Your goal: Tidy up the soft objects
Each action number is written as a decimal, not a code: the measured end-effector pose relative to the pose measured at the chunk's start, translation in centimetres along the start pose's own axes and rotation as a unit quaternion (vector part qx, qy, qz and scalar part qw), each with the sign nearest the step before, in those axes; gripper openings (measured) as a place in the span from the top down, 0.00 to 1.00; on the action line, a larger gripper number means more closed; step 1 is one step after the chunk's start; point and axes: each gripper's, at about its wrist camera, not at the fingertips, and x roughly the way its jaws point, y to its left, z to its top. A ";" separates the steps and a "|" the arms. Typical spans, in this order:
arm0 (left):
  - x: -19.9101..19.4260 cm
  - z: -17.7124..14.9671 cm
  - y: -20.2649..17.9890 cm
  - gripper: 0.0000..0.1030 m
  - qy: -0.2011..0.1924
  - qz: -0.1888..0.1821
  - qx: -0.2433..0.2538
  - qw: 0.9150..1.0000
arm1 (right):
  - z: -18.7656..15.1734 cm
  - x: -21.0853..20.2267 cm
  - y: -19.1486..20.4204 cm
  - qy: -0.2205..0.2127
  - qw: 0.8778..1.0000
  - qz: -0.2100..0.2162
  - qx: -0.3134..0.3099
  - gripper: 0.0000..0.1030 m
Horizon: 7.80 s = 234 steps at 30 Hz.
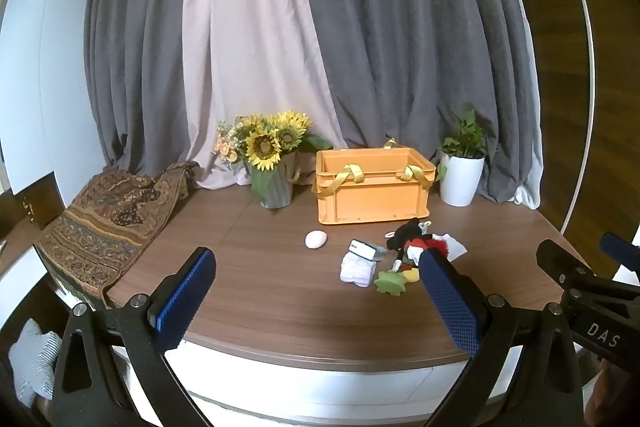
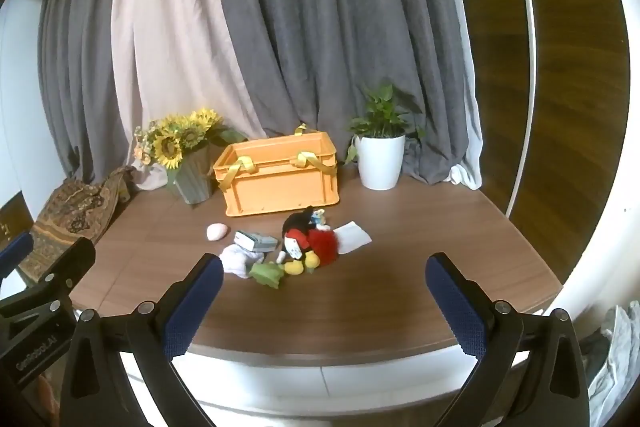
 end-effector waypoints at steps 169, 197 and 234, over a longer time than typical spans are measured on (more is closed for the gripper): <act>33.0 -8.9 -3.1 0.55 0.194 -0.232 0.111 0.947 | -6.9 31.6 6.6 0.294 0.941 0.030 0.162 0.40; 29.6 -4.8 0.4 0.71 0.171 -0.223 0.054 0.958 | -5.0 28.2 6.5 0.253 0.957 0.046 0.136 0.46; 25.3 7.6 0.3 0.72 0.015 -0.178 -0.015 0.984 | 7.9 23.6 5.5 0.050 0.992 0.096 0.062 0.46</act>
